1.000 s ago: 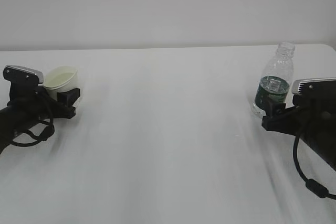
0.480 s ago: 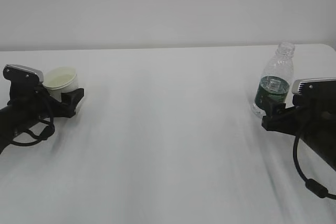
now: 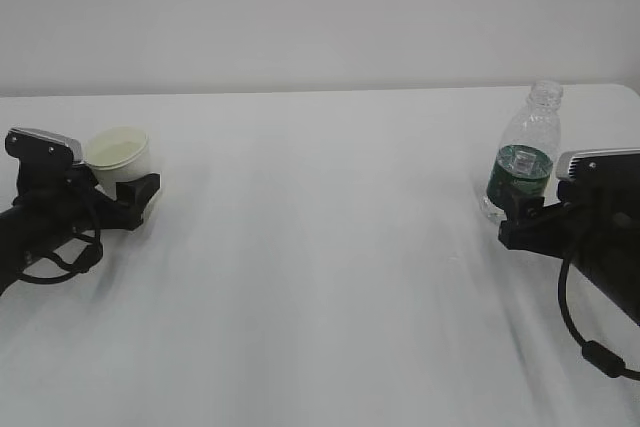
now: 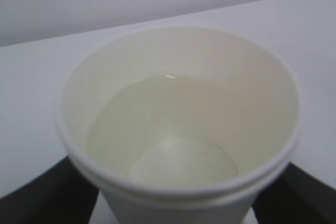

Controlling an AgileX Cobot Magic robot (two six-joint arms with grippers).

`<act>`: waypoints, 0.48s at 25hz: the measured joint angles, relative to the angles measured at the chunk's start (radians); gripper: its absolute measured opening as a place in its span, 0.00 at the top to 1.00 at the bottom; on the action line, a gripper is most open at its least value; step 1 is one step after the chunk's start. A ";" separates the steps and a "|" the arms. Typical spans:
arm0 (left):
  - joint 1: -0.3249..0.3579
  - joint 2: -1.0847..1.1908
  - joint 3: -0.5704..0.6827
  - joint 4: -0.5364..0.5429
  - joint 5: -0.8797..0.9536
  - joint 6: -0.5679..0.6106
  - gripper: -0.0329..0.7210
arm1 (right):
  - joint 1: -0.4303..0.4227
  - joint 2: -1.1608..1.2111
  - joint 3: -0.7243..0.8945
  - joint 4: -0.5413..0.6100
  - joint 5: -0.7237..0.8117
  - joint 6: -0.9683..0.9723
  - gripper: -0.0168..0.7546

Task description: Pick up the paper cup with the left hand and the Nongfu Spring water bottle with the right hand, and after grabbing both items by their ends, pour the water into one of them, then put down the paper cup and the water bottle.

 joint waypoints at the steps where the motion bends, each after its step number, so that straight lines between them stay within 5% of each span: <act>1: 0.000 0.000 0.003 0.000 0.000 0.000 0.14 | 0.000 0.000 0.000 0.000 0.000 0.000 0.26; 12: 0.000 -0.076 0.091 -0.002 -0.004 0.000 0.14 | 0.000 0.000 0.000 -0.006 0.000 0.006 0.26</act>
